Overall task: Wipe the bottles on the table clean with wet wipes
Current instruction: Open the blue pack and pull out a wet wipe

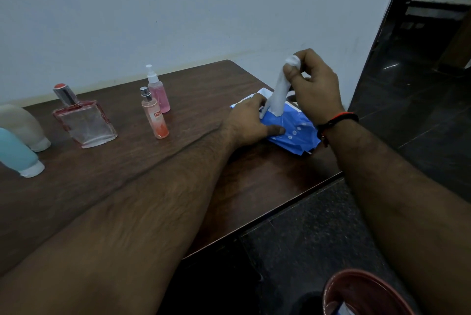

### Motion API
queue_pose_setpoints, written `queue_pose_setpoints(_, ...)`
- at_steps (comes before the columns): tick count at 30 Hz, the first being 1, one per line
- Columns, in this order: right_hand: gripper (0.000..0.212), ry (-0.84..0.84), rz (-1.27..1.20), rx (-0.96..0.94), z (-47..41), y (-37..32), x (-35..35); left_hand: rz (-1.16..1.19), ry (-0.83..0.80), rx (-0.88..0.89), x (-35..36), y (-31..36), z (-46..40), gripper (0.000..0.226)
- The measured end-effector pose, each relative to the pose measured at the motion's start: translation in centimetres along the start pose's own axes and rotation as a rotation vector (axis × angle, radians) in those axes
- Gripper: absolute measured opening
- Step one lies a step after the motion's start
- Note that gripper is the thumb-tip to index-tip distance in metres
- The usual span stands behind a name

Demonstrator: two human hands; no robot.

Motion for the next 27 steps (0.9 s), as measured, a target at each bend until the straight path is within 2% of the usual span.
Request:
queue_pose_setpoints(4, 0.010, -0.006, -0.078, 0.007, -0.5, -1.3, 0.0, 0.021, -0.005, -0.023, -0.1, -0.2, 0.2, 0.076)
queue_pose_setpoints(12, 0.010, 0.094, -0.158, -0.100, 0.0, -3.3, 0.0, 0.088, -0.006, -0.029, -0.3, -0.1, 0.7, 0.076)
queue_pose_setpoints(22, 0.007, 0.167, -0.237, -0.161, -0.3, -6.3, -1.1, 0.000, -0.042, -0.033, 0.2, 0.4, 0.7, 0.064)
queue_pose_setpoints(27, 0.009, 0.137, -0.339, -0.120, -0.4, -7.2, -0.8, -0.042, -0.069, -0.033, 0.2, 1.2, 0.8, 0.048)
Point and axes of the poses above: each hand's wrist, its own z-axis away from the middle knuckle, its own x-axis out of the palm, y = z × x, the point moved 10 cm from there along -z, towards the middle knuckle, and after that the axes turned 10 degrees about -z, right-handed, at the moved point
